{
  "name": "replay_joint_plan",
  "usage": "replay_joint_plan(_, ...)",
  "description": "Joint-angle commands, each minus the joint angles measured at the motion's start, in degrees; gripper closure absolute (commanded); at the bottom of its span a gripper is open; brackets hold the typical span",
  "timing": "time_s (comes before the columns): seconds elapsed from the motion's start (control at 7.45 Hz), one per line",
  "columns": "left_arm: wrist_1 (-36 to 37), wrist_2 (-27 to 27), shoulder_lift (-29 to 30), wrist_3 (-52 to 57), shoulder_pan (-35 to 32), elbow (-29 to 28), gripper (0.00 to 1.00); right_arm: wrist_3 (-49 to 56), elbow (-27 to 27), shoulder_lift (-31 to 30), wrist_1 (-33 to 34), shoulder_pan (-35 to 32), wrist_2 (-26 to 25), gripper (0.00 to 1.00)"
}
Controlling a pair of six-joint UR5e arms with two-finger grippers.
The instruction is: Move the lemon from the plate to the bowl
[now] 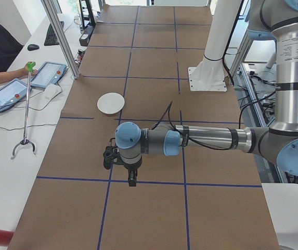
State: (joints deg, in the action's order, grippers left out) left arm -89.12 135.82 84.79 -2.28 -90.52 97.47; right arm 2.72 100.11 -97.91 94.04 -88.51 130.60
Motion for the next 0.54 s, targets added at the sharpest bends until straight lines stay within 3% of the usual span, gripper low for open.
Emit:
replay_joint_plan(0.0,0.00,-0.03,-0.15,0.09,-0.01,0.00,0.00,0.00,0.00,0.00,0.00,0.00,0.00,0.00)
replay_joint_plan(0.4,0.00,-0.03,0.02,0.00,-0.01,-0.35,0.00,0.00,0.00,0.00,0.00,0.00,0.00,0.00)
